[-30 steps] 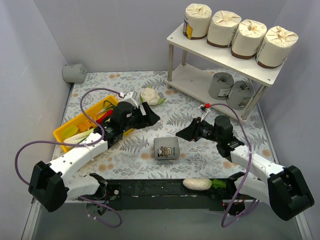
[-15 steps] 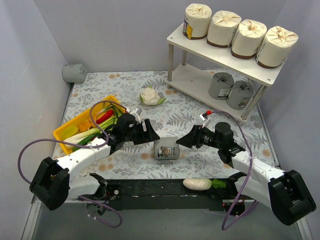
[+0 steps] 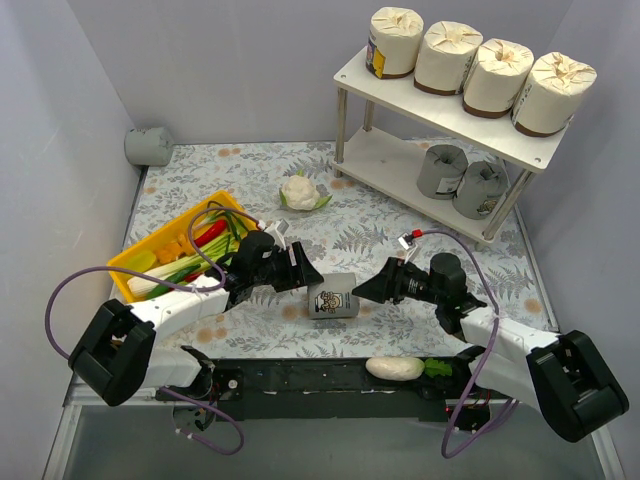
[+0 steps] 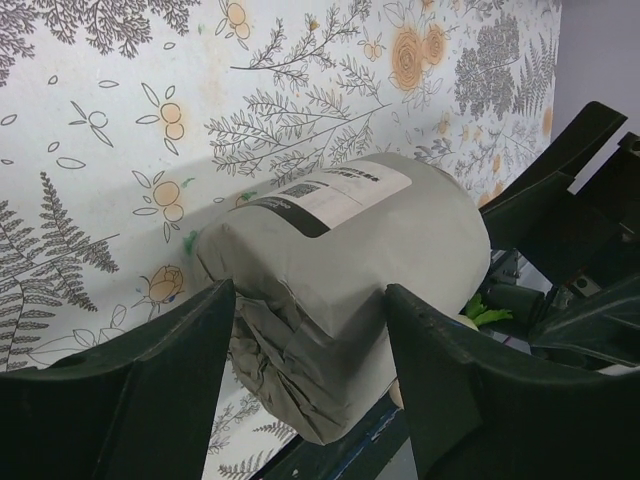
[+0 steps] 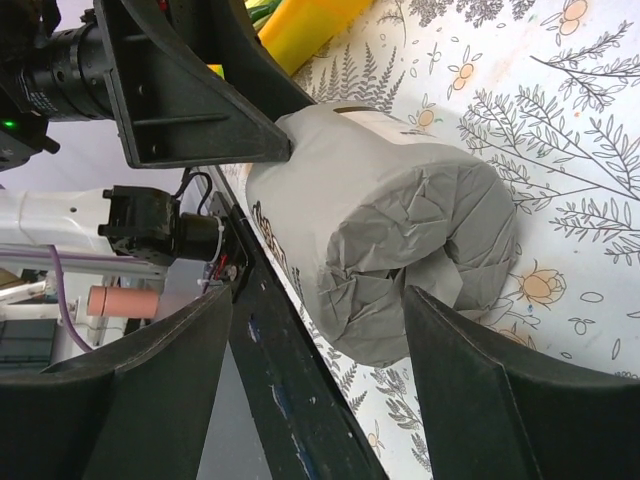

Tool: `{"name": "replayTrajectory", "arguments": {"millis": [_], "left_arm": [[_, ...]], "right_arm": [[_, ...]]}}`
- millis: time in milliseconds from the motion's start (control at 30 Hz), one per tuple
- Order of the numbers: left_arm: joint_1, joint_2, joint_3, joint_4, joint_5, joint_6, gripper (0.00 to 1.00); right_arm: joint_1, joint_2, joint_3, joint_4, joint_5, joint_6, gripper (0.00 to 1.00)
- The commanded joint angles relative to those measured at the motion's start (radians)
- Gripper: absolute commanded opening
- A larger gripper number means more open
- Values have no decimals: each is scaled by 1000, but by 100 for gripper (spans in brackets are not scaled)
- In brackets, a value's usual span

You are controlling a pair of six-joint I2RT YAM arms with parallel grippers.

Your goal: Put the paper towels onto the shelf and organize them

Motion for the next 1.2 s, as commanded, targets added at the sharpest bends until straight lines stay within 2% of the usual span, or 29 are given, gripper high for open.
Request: {"name": "replayTrajectory", "arguments": {"millis": [0, 133, 267, 400, 667, 833, 967, 1033, 1133, 1167], "left_arm": [[-4, -5, -18, 8, -28, 12, 59], [-4, -3, -24, 6, -35, 13, 55], [-4, 5, -27, 9, -37, 15, 52], [-4, 5, -31, 11, -45, 15, 51], [-4, 12, -32, 16, -48, 15, 51], [-4, 11, -38, 26, -42, 6, 51], [-4, 6, -49, 43, -40, -10, 51], [-5, 5, -63, 65, -34, -27, 51], [-8, 2, -73, 80, -26, -39, 51], [-10, 0, -75, 80, -26, -39, 51]], "right_arm": [[10, 37, -25, 176, -39, 51, 76], [29, 80, -22, 256, -58, 77, 74], [59, 133, -1, 266, -38, 73, 73], [81, 181, 9, 291, -21, 63, 72], [92, 190, 16, 227, 48, 2, 74], [101, 213, 21, 259, 59, 8, 70], [102, 282, -11, 397, 59, 72, 65], [102, 331, -34, 517, 42, 118, 63], [104, 368, -63, 637, 39, 155, 57], [104, 371, -68, 651, 38, 154, 52]]}}
